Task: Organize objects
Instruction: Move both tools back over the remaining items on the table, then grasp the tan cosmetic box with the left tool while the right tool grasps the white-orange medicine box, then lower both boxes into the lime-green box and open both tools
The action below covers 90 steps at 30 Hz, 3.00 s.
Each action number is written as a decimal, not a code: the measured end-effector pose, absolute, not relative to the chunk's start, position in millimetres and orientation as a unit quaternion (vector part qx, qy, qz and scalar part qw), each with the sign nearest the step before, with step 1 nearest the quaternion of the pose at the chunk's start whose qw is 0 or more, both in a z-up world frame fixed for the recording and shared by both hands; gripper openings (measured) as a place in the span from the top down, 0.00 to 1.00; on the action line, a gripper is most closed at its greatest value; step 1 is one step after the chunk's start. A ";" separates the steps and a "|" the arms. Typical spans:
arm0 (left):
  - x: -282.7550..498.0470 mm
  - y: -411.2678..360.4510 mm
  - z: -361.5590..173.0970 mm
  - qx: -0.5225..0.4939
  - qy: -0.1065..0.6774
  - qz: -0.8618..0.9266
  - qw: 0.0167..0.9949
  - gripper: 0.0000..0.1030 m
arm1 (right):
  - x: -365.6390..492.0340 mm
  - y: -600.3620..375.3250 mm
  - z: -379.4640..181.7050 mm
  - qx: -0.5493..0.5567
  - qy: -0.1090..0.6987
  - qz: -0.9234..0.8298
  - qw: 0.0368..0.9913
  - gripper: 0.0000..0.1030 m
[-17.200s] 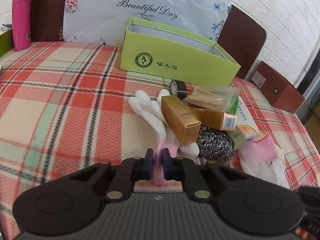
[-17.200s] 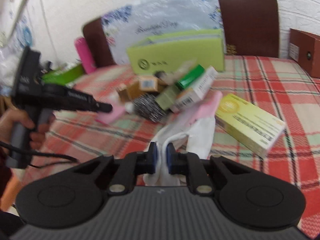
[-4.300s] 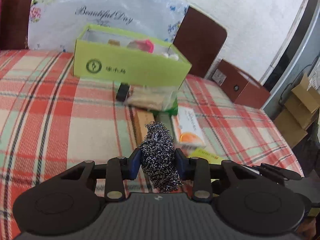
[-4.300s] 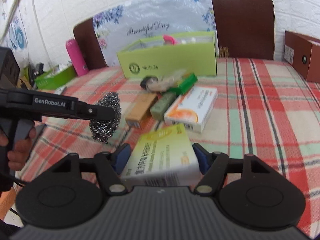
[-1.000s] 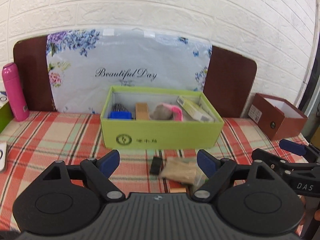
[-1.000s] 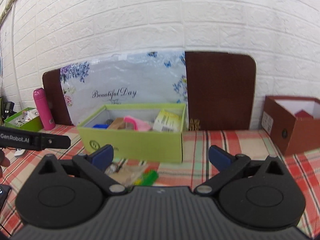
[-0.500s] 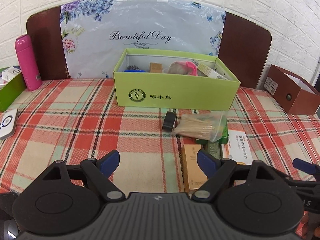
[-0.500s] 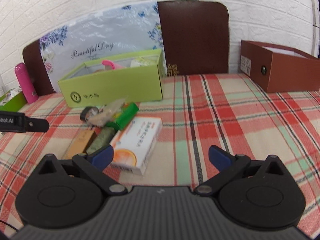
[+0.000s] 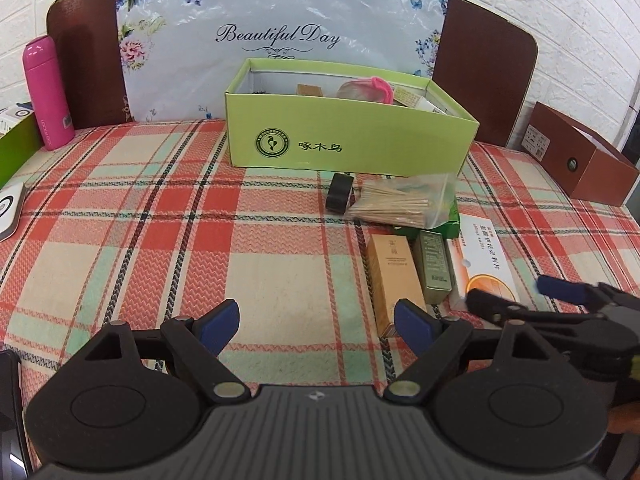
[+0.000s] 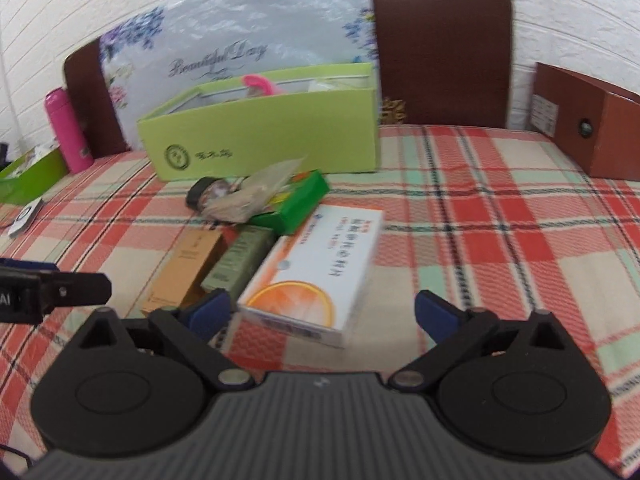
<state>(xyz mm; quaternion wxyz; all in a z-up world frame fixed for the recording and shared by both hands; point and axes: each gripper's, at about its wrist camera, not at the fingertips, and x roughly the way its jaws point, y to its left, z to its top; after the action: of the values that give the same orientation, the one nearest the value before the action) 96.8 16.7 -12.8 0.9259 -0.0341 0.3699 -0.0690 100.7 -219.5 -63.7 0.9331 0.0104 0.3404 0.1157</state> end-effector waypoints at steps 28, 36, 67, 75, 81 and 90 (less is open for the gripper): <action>89.5 8.4 -40.4 -0.057 0.405 -0.142 0.902 0.54 | 48.2 -261.9 -60.0 0.015 0.361 0.162 0.918 0.17; 107.7 2.5 -39.2 -0.055 0.400 -0.131 0.905 0.47 | 64.5 -248.3 -64.2 -0.011 0.364 0.139 0.921 0.18; 117.1 22.5 17.2 -0.044 0.339 -0.156 0.927 0.69 | 86.9 -236.2 3.7 0.030 0.305 0.235 0.922 0.36; 158.3 38.8 77.0 -0.040 0.268 -0.135 0.953 0.69 | 150.5 -219.2 41.4 0.019 0.261 0.249 0.932 0.36; 222.1 41.9 95.6 -0.036 0.258 -0.118 0.958 0.69 | 213.4 -202.4 53.1 0.013 0.240 0.233 0.942 0.36; 316.6 43.1 71.9 -0.052 0.287 -0.105 0.951 0.69 | 306.5 -174.4 34.3 -0.017 0.253 0.223 0.941 0.36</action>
<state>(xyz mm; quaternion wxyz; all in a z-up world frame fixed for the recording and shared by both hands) 316.6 43.1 71.9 0.9506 -0.0523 0.2874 -0.1047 306.5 -174.4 34.3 0.9411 -0.0170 0.2532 0.2234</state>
